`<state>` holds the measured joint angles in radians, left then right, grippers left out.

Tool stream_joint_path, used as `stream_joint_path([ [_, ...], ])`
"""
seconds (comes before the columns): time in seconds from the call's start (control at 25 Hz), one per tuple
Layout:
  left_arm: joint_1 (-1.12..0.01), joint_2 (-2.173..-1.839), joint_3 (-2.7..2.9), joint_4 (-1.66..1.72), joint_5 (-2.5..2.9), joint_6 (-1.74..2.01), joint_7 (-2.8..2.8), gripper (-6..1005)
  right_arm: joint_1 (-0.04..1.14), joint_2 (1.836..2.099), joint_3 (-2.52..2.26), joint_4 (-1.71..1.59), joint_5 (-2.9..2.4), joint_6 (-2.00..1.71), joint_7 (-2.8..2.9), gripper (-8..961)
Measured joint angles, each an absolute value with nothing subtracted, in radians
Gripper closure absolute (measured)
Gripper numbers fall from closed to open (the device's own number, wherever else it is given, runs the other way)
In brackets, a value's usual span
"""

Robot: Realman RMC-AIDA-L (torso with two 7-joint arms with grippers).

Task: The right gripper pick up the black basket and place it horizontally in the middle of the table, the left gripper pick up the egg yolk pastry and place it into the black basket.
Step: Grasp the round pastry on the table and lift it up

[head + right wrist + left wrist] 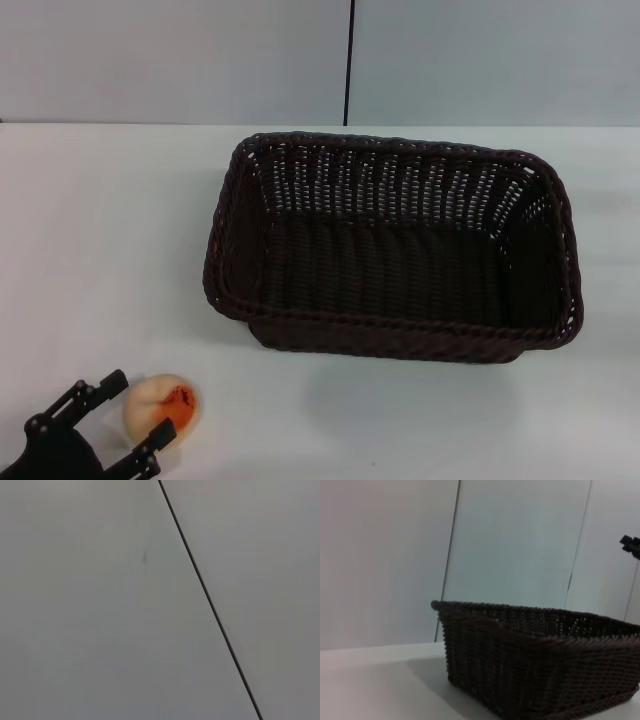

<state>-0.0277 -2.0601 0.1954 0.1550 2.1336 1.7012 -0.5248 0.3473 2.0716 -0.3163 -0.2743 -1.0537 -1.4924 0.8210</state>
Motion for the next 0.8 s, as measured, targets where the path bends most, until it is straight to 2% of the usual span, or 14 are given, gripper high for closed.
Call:
stream_joint_path([
  [0.56,-0.031,-2.061,0.198,0.148,2.153,1.665,-0.519,206,0.364,2.072,-0.325,-0.268,-1.062,-1.487,0.820,548],
  [0.68,-0.040,-2.063,0.194,0.145,2.154,1.662,-0.515,282,0.364,2.072,-0.325,-0.268,-1.063,-1.480,0.819,548],
  [0.8,-0.049,-2.063,0.193,0.144,2.154,1.661,-0.516,406,0.364,2.072,-0.326,-0.268,-1.063,-1.478,0.809,548],
])
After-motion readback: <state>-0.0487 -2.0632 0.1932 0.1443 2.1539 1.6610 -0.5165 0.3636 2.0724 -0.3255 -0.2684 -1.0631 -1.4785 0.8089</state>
